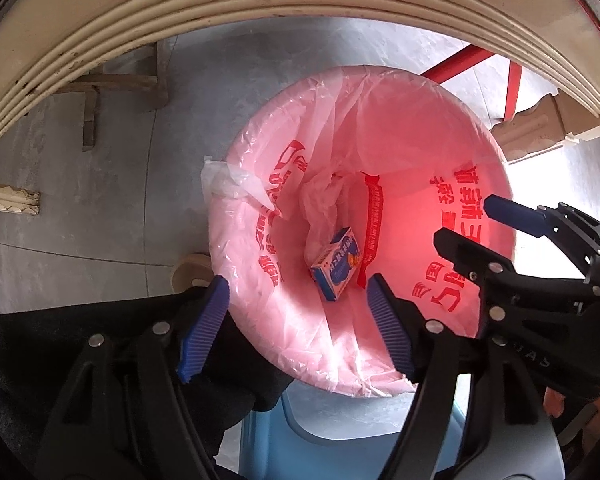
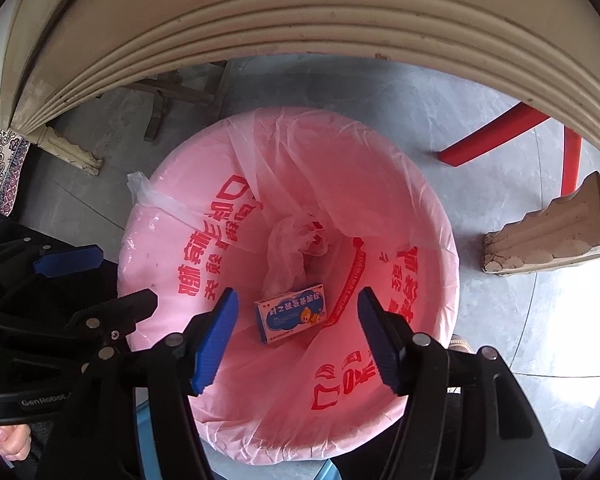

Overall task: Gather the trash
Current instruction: 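Open both tools to drop the bag and blue box into the bin, then move the left tool to the white medicine box while the right tool reaches the card box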

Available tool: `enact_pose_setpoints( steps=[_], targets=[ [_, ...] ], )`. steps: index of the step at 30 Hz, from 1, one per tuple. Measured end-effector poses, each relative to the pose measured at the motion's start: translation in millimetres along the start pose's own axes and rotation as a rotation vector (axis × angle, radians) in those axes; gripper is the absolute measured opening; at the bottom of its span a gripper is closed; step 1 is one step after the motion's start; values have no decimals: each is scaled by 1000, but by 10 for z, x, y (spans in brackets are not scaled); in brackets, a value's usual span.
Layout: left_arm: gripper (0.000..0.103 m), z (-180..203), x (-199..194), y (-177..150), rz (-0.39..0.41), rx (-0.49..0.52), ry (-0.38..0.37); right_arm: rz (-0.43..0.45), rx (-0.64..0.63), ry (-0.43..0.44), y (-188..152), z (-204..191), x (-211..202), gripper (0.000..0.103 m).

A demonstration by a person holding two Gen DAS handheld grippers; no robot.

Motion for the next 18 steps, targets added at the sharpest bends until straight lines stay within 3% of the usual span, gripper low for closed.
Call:
enact_pose_setpoints(
  steps=[6, 13, 18],
  targets=[
    [72, -5, -223, -85, 33, 3, -25, 38, -22, 21, -40, -96, -263, 61],
    [72, -80, -889, -208, 166, 35, 33, 135, -81, 44, -62, -326, -798, 64],
    [76, -197, -1391, -202, 237, 7, 33, 208, -122, 78, -102, -489, -1306, 64]
  ],
)
Point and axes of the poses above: each gripper's, at about its wrist camera, not at the fingertips, and x roughly the way its jaws point, z to its right, y to its top, the point moved 5 cm from there along x, roughly the way its jaws point, and after that the axes turned 5 degrees about -z, right-handed, at the moved point
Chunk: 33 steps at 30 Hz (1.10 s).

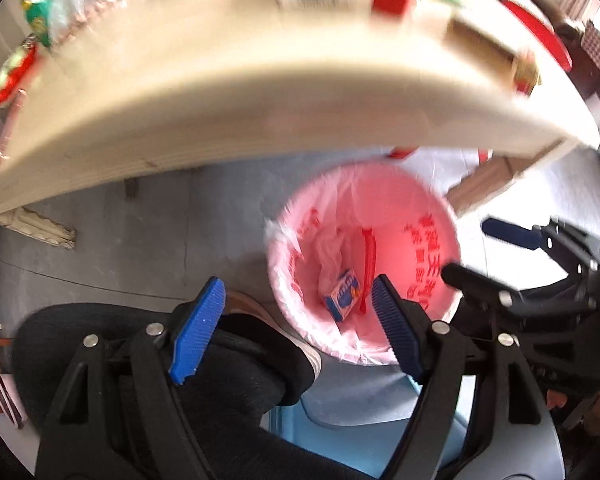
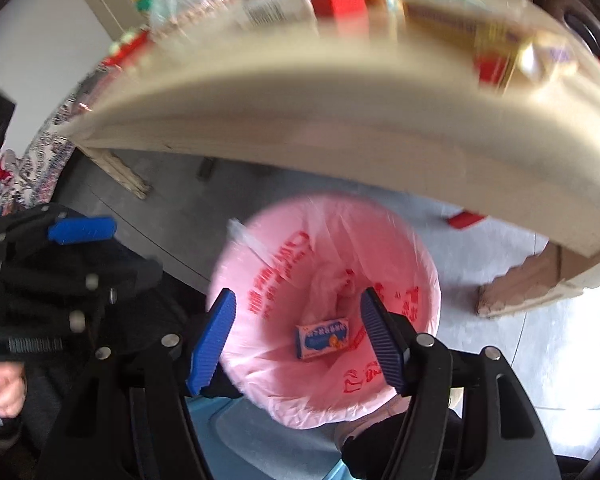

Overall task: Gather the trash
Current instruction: 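Move the left tool to the white medicine box while the right tool reaches the card box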

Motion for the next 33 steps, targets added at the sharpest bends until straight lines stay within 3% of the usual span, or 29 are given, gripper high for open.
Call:
enact_pose_setpoints(
  steps=[4, 10, 15, 24, 33],
  targets=[
    [77, -117, -409, 131, 32, -19, -17, 58, -28, 26, 100, -82, -499, 66],
    [77, -234, -975, 368, 82, -28, 21, 201, -65, 7, 389, -90, -1378, 77],
    [78, -234, -1321, 619, 127, -29, 45, 269, -94, 21, 640, -101, -1856, 83],
    [78, -199, -1581, 1024, 144, -12, 69, 278, -97, 7, 911, 112, -2128, 84],
    [78, -227, -1254, 1439, 74, -23, 57, 236, -89, -14, 1122, 373, -2014, 84]
  ],
)
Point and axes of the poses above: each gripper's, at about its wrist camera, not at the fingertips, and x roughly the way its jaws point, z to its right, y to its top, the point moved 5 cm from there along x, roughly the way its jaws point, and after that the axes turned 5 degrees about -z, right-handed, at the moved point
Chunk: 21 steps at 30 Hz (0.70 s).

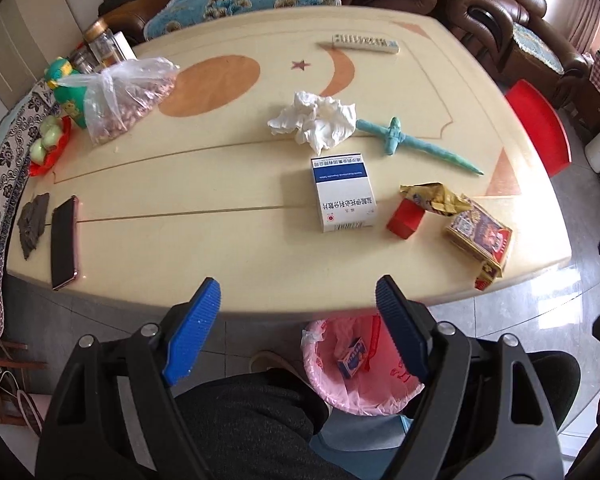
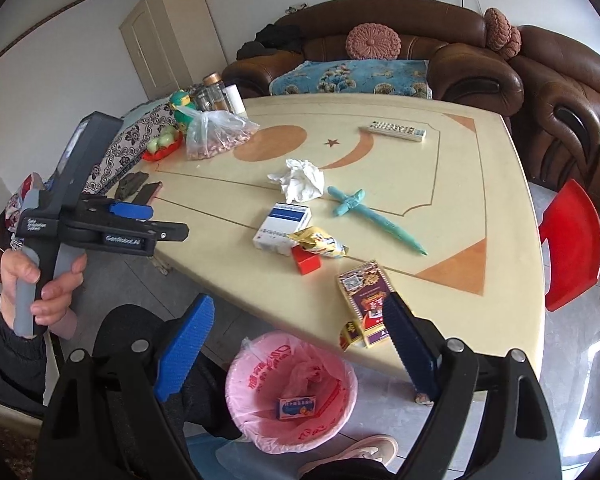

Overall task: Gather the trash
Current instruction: 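Move the left tool to the white medicine box while the right tool reaches the card box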

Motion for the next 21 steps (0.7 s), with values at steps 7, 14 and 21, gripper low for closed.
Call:
enact_pose_setpoints(
  steps=[7, 14, 21],
  targets=[
    [78, 16, 243, 235, -46, -6, 0, -34, 6, -5, 88, 208, 196, 84],
    [78, 90, 436, 459, -83, 3, -6, -72, 7, 13, 180, 343, 417, 84],
    [78, 182, 622, 603, -115, 23, 12, -105, 4, 22, 216, 456, 611, 85]
  ],
)
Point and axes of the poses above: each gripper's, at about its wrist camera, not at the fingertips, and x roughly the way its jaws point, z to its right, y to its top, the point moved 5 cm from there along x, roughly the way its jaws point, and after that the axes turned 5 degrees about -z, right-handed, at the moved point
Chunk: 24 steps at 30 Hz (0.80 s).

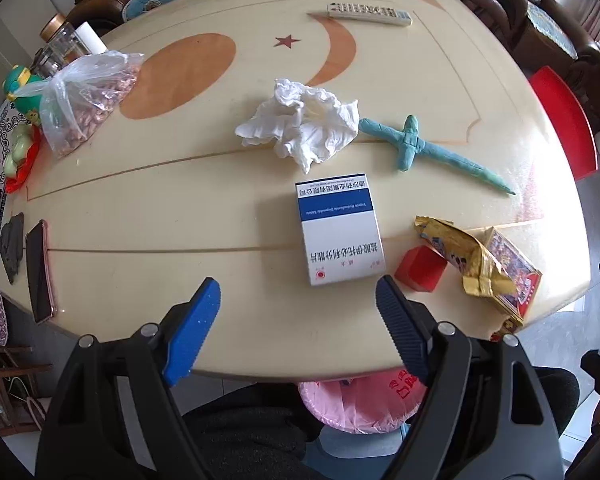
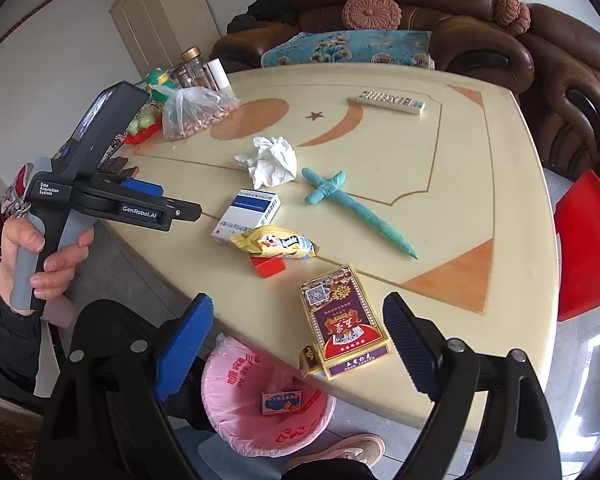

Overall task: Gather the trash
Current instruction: 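Move the left tool to the white medicine box while the right tool reaches the card box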

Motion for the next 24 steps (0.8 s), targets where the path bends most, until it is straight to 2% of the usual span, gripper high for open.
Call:
enact_pose_setpoints(
  steps=[24],
  targets=[
    [78, 116, 515, 376, -85, -1, 5, -122, -23, 33, -24, 226, 603, 85]
  ],
)
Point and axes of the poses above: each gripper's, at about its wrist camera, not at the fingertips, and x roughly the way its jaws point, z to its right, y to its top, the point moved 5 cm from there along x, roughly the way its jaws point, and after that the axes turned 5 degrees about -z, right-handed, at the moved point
